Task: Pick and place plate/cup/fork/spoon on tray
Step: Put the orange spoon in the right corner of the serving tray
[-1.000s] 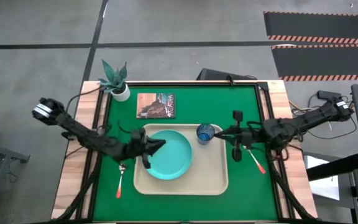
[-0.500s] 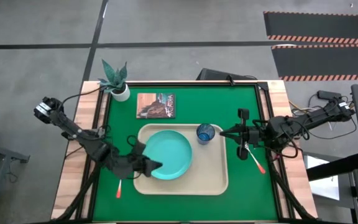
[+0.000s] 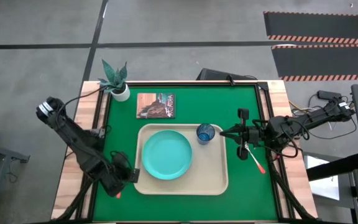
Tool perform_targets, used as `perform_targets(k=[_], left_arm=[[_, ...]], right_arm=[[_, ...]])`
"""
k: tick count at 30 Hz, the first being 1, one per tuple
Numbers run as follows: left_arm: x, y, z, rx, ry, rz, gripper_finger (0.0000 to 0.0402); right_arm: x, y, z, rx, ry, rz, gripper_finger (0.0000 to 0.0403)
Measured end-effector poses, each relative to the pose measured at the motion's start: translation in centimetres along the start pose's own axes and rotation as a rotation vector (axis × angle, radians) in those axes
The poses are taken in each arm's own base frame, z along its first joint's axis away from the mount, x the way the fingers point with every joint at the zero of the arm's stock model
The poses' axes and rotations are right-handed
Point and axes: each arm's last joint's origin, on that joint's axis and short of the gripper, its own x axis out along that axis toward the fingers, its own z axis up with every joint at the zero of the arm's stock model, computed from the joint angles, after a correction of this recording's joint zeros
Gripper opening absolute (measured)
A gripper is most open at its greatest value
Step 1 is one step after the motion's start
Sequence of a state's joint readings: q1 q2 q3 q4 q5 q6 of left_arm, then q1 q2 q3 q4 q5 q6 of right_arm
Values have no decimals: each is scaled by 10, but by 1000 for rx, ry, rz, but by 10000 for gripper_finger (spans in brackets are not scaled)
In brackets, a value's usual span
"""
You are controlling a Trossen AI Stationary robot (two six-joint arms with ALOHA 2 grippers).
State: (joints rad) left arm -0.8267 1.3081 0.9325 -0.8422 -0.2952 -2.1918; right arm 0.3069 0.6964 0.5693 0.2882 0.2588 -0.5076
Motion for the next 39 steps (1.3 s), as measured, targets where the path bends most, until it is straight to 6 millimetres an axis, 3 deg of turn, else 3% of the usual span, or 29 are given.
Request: perform_targets(k=[5, 9, 17, 20, 26, 35, 39], left_arm=[[11, 7, -7, 6, 43, 138, 0], [19, 8, -10, 21, 26, 165, 0], [24, 10, -15, 33, 36, 193, 0], [24, 11, -16, 32, 52, 211, 0], [24, 11, -16, 32, 53, 211, 0], [21, 17, -23, 44, 166, 307, 0], [21, 24, -23, 21, 137, 329, 0]], right_arm=[[0, 0, 0, 18, 1, 0, 8], [-1, 2, -3, 134, 39, 15, 9], [-11, 4, -13, 306, 526, 147, 8], [-11, 9, -22, 330, 626, 155, 8], [-4, 13, -27, 286, 652, 174, 9], [-2, 7, -14, 291, 574, 158, 9], [-3, 7, -14, 290, 575, 159, 9]])
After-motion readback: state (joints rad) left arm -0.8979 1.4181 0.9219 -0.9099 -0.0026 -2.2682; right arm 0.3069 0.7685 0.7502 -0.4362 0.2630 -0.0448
